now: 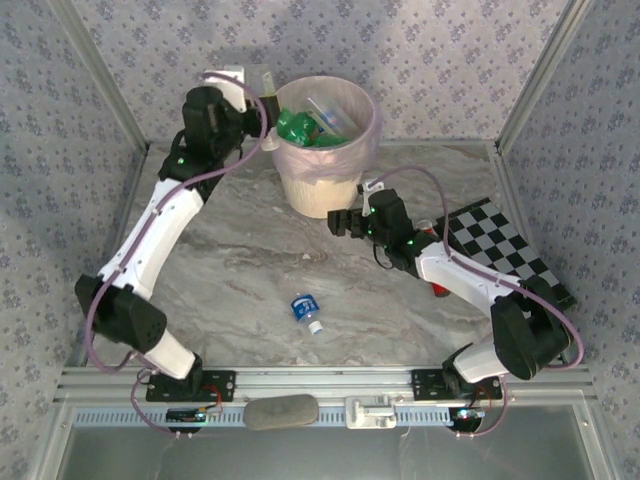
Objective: Put the plastic bottles in the bin
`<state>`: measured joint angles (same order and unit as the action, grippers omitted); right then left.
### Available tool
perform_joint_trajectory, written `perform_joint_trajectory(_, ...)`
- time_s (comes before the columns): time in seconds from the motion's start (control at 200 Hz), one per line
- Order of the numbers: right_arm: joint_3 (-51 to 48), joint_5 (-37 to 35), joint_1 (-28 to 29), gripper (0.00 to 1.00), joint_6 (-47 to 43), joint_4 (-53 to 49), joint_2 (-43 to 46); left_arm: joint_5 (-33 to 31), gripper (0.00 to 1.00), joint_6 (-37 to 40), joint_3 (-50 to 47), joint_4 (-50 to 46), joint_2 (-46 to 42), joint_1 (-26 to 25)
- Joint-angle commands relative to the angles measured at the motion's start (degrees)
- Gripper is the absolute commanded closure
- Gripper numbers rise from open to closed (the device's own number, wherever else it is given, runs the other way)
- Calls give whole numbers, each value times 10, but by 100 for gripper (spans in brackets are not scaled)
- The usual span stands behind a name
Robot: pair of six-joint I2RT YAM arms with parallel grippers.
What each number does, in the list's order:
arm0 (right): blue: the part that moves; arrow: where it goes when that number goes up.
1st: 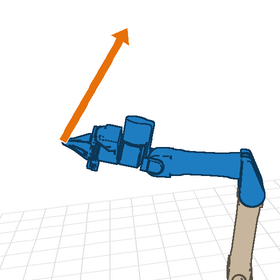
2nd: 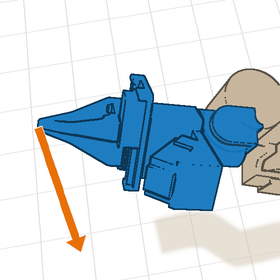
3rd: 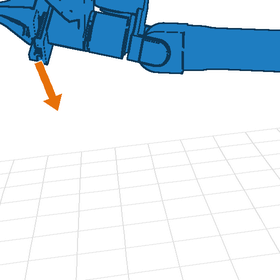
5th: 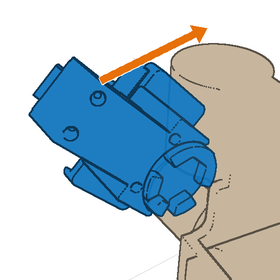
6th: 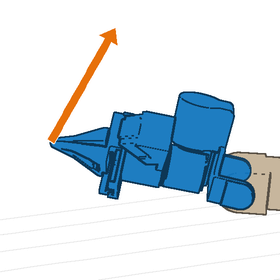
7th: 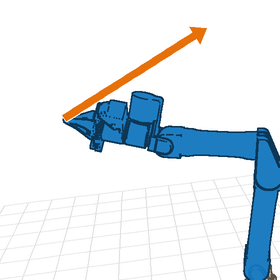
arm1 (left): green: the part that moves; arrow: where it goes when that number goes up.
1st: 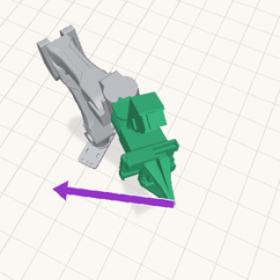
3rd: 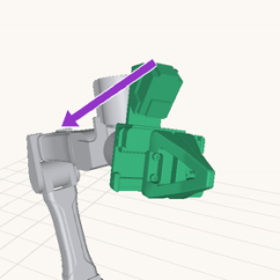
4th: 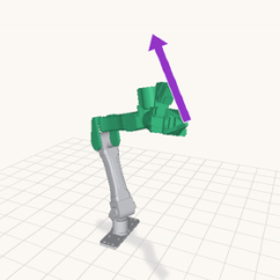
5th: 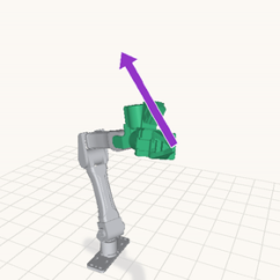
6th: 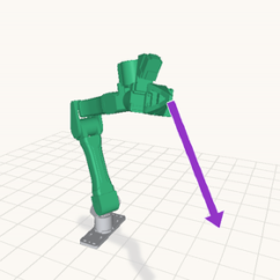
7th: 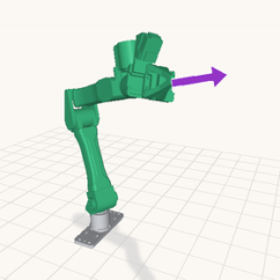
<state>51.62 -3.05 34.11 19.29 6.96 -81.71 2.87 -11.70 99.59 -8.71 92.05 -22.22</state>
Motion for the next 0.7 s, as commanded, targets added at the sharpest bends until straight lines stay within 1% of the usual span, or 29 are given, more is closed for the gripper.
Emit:
perform_joint_trajectory(0.0,-4,7,9,1,-24,-11,21,87,49,58,89,-65,49,2)
perform_joint_trajectory(0.09,-5,10,14,1,-33,-12,29,118,49,75,169,-107,99,0)
perform_joint_trajectory(0.155,-4,10,20,1,-43,-18,35,129,48,92,222,-138,135,-4)
perform_joint_trajectory(0.29,1,4,28,1,-62,-38,42,132,48,130,342,-217,216,-17)
perform_joint_trajectory(0.455,0,-2,33,1,-71,-49,47,138,47,149,470,-315,309,-34)
perform_joint_trajectory(0.55,-1,-2,33,1,-74,-49,50,131,47,163,497,-344,337,-45)
perform_joint_trajectory(0.695,0,-5,35,1,-82,-50,53,121,46,175,494,-360,354,-54)
